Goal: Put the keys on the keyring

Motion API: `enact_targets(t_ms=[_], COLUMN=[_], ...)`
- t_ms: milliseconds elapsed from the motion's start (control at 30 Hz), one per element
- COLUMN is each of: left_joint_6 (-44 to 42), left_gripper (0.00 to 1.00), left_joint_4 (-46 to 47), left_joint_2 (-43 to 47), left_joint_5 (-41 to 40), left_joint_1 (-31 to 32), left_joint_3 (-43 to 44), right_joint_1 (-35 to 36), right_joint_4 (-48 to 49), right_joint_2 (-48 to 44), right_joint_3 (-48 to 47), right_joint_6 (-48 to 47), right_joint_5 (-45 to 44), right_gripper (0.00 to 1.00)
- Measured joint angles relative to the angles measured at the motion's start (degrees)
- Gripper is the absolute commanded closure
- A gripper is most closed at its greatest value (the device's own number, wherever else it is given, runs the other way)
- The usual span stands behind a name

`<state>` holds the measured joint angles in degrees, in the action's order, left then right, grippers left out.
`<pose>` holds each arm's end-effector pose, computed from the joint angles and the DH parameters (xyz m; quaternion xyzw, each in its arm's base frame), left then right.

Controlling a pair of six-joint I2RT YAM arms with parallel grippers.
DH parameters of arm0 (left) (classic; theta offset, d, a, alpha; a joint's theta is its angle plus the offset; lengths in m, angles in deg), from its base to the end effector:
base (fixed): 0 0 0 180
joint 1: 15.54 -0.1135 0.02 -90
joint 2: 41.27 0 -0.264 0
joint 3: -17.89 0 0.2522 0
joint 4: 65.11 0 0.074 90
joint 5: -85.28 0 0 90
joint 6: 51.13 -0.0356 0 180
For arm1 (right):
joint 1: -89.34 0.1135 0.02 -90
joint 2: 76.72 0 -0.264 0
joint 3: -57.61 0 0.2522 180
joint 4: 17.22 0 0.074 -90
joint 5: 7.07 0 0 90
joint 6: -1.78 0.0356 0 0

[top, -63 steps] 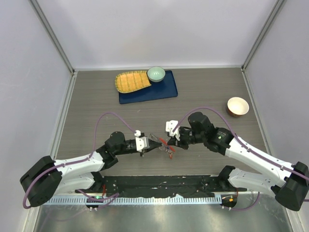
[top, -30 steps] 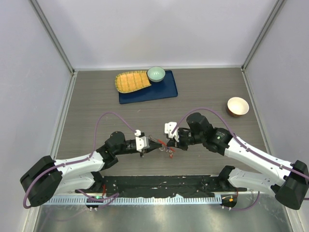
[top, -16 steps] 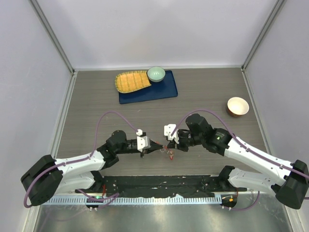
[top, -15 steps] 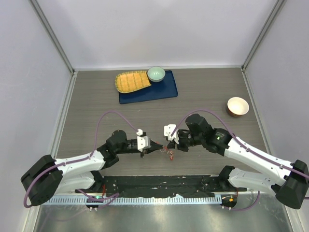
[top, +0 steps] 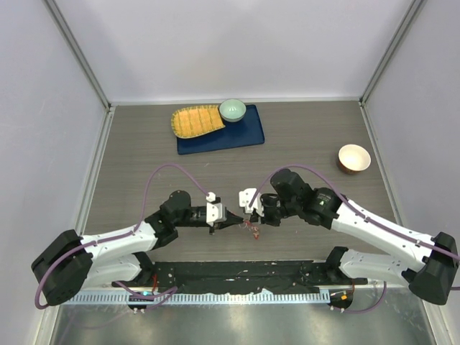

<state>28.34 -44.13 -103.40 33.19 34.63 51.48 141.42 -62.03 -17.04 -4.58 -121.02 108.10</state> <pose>0.1237 -0.1825 0.2130 0.5442 0.5058 -0.4412 0.5035 0.1216 0.1807 0.2809 -0.6674 0.5993 0.2626 0.3557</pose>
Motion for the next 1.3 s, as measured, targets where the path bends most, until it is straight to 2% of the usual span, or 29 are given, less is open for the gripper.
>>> enact_targets(t_ms=[433,967,1300], left_joint_6=[0.0,1.9,4.5], left_gripper=[1.00,1.00,1.00], left_joint_4=[-0.9,0.6,0.3], left_joint_2=[0.0,-0.8,-0.2], left_joint_5=[2.8,4.1,-1.9], left_joint_1=[0.0,0.0,0.1], left_joint_3=[0.1,0.1,0.1], right_joint_1=[2.5,3.7,3.7], right_joint_4=[-3.9,-2.4,-1.2], right_joint_2=[2.1,3.4,3.4], right_joint_3=[-2.6,-2.8,-2.8], right_joint_6=[-2.5,-3.1,-2.8], right_joint_5=[-0.1,0.5,-1.0], right_gripper=[0.99,0.99,0.99])
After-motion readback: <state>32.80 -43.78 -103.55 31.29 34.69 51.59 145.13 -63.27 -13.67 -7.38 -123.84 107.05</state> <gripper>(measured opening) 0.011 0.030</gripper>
